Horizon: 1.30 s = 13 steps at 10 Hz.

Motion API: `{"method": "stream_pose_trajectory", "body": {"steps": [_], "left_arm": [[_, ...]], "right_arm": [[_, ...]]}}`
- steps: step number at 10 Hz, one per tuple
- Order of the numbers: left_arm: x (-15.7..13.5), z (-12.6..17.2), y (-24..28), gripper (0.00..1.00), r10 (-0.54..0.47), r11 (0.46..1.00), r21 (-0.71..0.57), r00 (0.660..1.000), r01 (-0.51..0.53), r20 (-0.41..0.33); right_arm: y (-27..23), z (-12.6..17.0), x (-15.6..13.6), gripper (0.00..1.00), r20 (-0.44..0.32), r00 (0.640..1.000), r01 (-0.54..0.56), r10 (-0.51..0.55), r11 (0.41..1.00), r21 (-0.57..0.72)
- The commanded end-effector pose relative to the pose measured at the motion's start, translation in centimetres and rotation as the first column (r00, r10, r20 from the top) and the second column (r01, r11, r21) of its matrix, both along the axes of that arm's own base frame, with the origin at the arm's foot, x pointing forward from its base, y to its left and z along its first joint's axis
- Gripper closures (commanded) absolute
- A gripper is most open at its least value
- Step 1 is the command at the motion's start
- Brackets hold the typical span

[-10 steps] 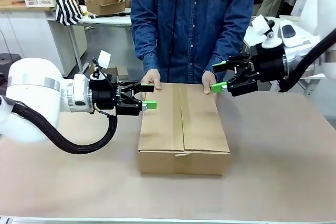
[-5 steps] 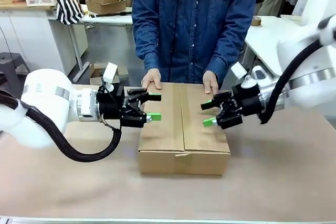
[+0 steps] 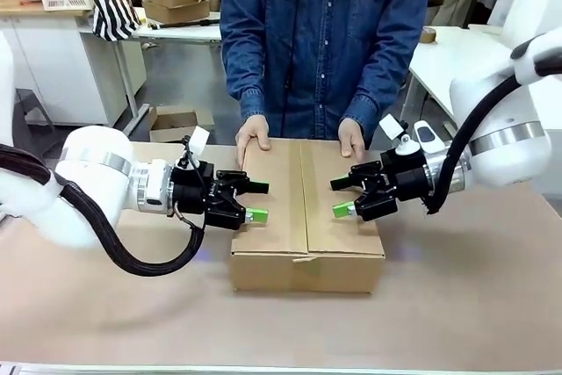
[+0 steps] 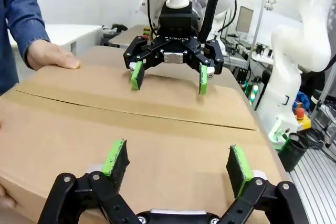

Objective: Pack the gift set into the box.
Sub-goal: Press and hold the closed box until the human finishes sealing it.

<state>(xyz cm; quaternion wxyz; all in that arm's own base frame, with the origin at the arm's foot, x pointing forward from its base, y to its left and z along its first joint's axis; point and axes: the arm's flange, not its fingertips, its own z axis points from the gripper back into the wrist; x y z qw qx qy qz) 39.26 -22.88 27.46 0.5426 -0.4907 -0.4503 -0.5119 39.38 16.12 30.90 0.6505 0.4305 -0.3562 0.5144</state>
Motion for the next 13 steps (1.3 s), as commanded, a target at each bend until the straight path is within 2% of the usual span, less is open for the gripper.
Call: {"method": "stream_pose_trajectory", "body": {"steps": [1,3,4,5,6,13], "left_arm": [[0.2,0.1,-0.1,0.00,-0.016,0.995,0.097,1.000,0.017,-0.009],[0.0,0.0,-0.2,0.00,0.001,0.983,0.184,1.000,-0.004,0.018],[-0.1,0.1,-0.3,0.00,0.002,0.978,0.208,1.000,-0.007,0.023],[-0.2,0.2,-0.4,0.00,0.032,0.961,0.270,0.997,-0.050,0.070],[0.3,1.0,-0.5,0.00,-0.003,0.994,0.109,0.999,-0.001,0.041],[0.3,1.0,-0.5,0.00,-0.003,0.994,0.109,0.999,-0.001,0.041]], "right_arm": [[0.5,-2.3,-0.2,0.00,0.018,0.999,-0.032,0.032,0.999,-0.020],[0.0,-3.4,-0.1,0.00,0.064,0.997,-0.026,0.034,0.992,-0.122],[-0.4,-3.8,0.1,0.00,0.052,0.999,-0.006,0.014,0.988,-0.154],[0.0,-0.7,0.1,0.00,0.029,0.999,-0.022,0.022,1.000,-0.014],[0.0,-0.7,0.1,0.00,0.029,0.999,-0.022,0.022,1.000,-0.014],[0.0,-0.7,0.1,0.00,0.029,0.999,-0.022,0.022,1.000,-0.014]]}}
